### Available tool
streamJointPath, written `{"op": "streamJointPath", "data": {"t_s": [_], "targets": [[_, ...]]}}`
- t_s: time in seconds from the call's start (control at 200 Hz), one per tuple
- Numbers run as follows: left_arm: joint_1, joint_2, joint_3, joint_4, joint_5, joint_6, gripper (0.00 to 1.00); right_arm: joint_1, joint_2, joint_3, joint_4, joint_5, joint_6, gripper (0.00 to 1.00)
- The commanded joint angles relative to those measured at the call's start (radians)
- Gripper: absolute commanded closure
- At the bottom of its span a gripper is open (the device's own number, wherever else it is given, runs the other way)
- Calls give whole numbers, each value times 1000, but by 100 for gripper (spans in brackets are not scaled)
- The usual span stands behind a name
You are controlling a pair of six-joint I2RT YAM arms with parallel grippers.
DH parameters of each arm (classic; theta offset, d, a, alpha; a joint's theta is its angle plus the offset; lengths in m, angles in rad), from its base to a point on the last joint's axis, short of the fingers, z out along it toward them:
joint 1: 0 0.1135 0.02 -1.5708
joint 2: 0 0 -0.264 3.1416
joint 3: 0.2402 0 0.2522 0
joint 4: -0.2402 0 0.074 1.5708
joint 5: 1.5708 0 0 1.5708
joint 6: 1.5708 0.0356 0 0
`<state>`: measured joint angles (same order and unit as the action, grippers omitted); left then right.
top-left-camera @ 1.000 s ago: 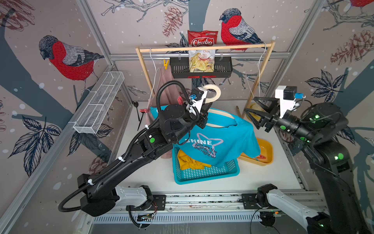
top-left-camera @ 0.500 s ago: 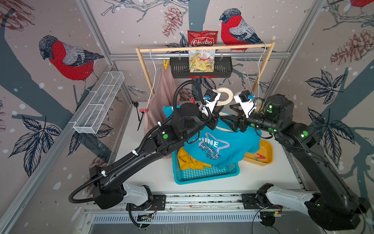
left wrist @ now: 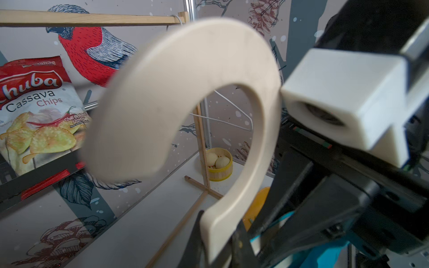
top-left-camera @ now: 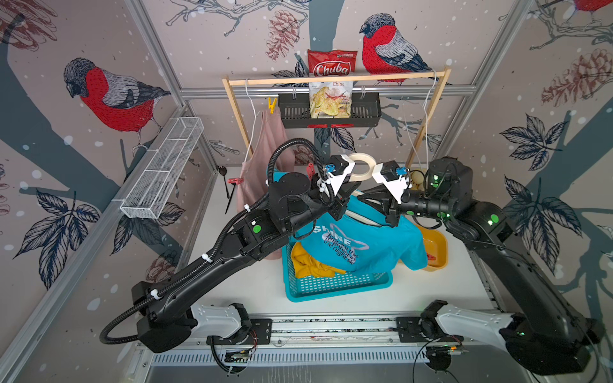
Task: Remove the clothespins securing t-shirts to the hanger
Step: Adjust the hanger, then remove the clothespin from the hanger.
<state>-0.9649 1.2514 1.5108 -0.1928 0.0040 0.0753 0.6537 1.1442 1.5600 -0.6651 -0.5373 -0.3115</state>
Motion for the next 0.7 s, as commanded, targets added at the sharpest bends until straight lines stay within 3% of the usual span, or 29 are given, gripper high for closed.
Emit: {"op": "streamJointPath", "data": {"t_s": [0.0,0.08,0.3,0.425,0.5,0.69], "targets": [[46,-62,-15,74,87,-23,89,-9,-6,8,-11,127,-17,100],[63,-87,-30,82,124,-11,80,-14,-8,12,-17,113,-25,100],[74,-112,-8,-3,211,67,42,-35,7,46,-56,86,-29,100],[101,-148,34,-124,186,144,39,-55,-3,55,-105,72,-46,100],[172,-185,46,-178,191,177,38,-67,-18,53,-134,41,-54,100],[466,-209,98,-295,532,199,35,-84,-35,49,-186,-65,-52,100]]}}
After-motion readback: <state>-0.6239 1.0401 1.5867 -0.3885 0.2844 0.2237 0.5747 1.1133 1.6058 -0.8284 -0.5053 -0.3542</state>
